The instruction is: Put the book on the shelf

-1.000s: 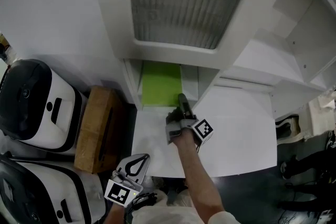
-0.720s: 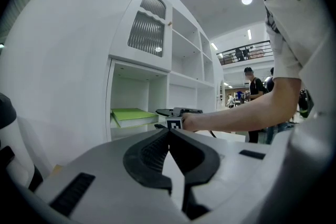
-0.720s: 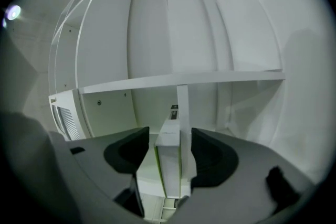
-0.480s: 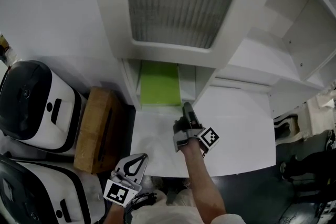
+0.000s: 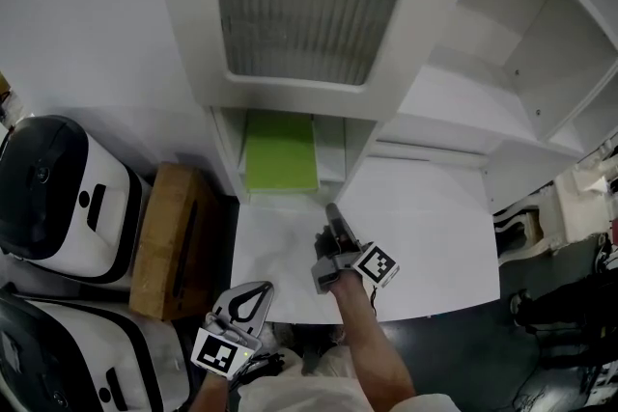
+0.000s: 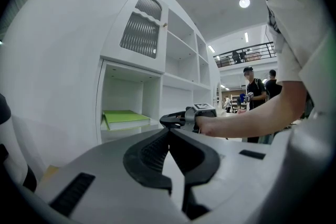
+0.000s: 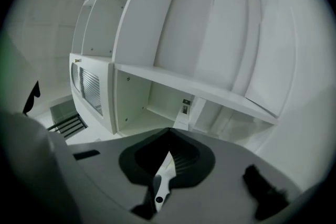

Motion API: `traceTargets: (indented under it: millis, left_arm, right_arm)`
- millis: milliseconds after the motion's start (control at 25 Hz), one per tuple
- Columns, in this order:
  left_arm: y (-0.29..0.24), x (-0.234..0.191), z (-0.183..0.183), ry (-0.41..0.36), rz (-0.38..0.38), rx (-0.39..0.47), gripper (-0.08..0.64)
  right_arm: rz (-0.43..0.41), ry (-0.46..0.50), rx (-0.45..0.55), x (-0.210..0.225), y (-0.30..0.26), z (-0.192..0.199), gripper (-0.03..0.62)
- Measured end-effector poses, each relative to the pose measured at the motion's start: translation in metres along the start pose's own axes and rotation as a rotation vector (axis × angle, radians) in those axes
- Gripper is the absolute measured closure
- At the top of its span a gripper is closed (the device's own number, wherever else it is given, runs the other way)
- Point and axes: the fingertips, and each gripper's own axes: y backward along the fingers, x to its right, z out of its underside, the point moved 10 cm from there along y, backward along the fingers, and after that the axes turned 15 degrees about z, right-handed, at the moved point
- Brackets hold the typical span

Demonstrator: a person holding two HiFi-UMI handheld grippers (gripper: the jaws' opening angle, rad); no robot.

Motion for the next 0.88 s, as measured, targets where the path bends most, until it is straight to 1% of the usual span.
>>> traceTargets:
  millis: [120, 280, 360, 520, 640, 760, 880]
  left_arm:
    - [-0.001, 0.002, 0.001, -0.001, 0.004, -0.001, 0.551]
    - [-0.002, 0.003, 0.001, 0.002, 0.008, -0.001, 0.551]
    - [-0.003, 0.002, 0.001, -0.001, 0.009, 0.002, 0.551]
    - [0.0, -0.002, 0.002, -0.002, 0.004, 0.005, 0.551]
    - [0.003, -0.006, 0.003, -0.001, -0.006, -0.001, 0.551]
    - [0.008, -0.009, 0.003, 0.011, -0.022, -0.002, 0.551]
    - [0.015, -0.013, 0.006, 0.013, -0.041, -0.005, 0.551]
  right_arm:
    - [-0.005, 0.089, -0.009, -0.008, 0.004, 0.0, 0.58]
    - [0.017, 0.248, -0.031, -0.017, 0.005, 0.002, 0.58]
    - [0.032, 0.365, -0.038, -0.024, 0.003, 0.005, 0.58]
    - [0.078, 0.683, -0.036, -0.041, -0.005, 0.015, 0.58]
    - [0.107, 0.893, -0.032, -0.053, -0.014, 0.026, 0.58]
    - [0.125, 1.046, -0.044, -0.06, -0.025, 0.039, 0.58]
    - [0.129, 1.131, -0.05, -0.064, -0.037, 0.05, 0.58]
